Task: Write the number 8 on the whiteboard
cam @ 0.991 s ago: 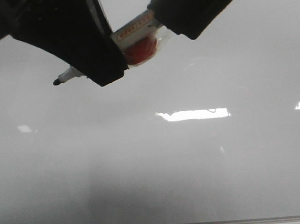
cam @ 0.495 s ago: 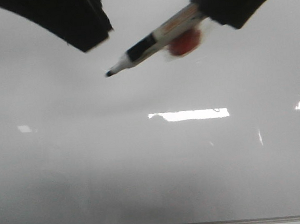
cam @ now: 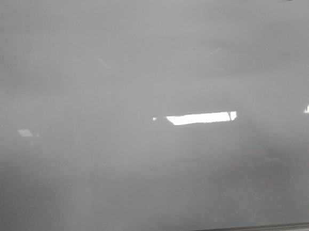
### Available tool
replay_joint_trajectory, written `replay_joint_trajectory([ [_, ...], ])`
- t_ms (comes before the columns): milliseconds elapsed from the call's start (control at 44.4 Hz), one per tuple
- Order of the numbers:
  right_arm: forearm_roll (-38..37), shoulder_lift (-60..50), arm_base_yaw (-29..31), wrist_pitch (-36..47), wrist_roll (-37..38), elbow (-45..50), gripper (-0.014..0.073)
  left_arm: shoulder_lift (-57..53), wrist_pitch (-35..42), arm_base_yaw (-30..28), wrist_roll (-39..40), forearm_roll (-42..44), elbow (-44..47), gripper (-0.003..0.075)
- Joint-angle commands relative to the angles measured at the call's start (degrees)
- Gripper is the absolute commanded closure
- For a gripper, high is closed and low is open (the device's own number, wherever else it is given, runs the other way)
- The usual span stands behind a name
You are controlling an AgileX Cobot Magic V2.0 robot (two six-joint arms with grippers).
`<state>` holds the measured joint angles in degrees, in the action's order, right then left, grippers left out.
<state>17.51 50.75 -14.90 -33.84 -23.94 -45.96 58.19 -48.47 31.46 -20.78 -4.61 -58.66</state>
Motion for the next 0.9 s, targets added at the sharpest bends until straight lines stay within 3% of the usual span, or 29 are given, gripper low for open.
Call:
replay_joint_trajectory([
  [0, 1.4, 0.9, 0.4, 8.6, 0.2, -0.8, 0.0652, -1.0, 4.5, -0.1, 0.9, -1.0, -1.3, 0.029],
  [203, 1.4, 5.8, 0.4, 19.1, 2.4, -1.0, 0.0652, -1.0, 5.4, -0.1, 0.9, -1.0, -1.3, 0.029],
  [495, 1.4, 14.0, 0.4, 23.7, 2.6, -4.3, 0.0652, -1.0, 5.4, -0.1, 0.9, -1.0, -1.3, 0.029],
  [675, 1.4, 19.2, 0.4, 24.1, 2.6, -7.8, 0.0652, -1.0, 5.4, -0.1, 0.9, -1.0, -1.3, 0.029],
  [878, 1.4, 24.1, -2.0, 17.5, 0.4, -10.3, 0.0652, -1.0, 5.4, -0.1, 0.9, -1.0, -1.3, 0.029],
])
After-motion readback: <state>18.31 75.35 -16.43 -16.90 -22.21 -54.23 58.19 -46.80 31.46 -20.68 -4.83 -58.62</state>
